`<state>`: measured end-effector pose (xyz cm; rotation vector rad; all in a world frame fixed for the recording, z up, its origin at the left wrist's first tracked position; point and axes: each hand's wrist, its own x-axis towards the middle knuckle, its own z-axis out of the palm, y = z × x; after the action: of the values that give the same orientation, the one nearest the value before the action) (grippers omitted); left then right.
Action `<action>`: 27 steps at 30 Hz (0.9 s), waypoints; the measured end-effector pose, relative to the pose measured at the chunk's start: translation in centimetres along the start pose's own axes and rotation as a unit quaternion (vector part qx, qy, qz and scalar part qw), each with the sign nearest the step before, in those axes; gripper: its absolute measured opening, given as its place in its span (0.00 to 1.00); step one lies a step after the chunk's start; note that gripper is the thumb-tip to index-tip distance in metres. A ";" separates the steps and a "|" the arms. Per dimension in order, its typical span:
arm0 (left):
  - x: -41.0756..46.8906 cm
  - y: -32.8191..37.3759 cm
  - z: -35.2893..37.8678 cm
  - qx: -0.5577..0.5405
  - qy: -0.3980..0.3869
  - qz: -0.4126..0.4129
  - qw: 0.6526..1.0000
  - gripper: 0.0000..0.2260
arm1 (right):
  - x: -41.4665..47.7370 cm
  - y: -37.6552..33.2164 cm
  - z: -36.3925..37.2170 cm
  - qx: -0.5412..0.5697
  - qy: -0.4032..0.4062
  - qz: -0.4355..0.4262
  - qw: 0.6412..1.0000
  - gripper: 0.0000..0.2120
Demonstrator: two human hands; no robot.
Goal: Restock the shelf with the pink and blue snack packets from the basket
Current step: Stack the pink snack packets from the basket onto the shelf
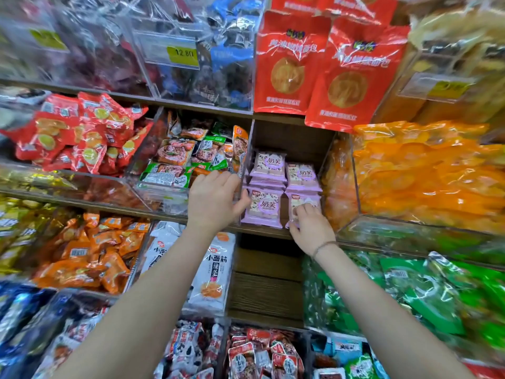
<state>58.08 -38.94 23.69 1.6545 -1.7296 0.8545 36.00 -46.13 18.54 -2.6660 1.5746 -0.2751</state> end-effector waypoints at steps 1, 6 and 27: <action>0.0 0.2 -0.4 0.003 -0.023 -0.014 1.000 0.10 | 0.1 0.1 -0.1 -0.005 -0.013 0.000 1.000 0.15; -2.0 2.1 -3.7 -0.121 -0.084 -0.101 0.984 0.20 | -2.4 -0.2 -1.5 0.075 -0.015 -0.004 0.997 0.20; -44.4 13.4 -20.6 -0.217 -0.760 -0.195 0.581 0.06 | -54.7 -4.2 10.2 0.341 -0.264 0.401 0.808 0.10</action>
<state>46.68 4.93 0.96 2.2833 -1.8827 -1.6582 15.56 2.96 1.65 -1.2409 1.7574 -0.0271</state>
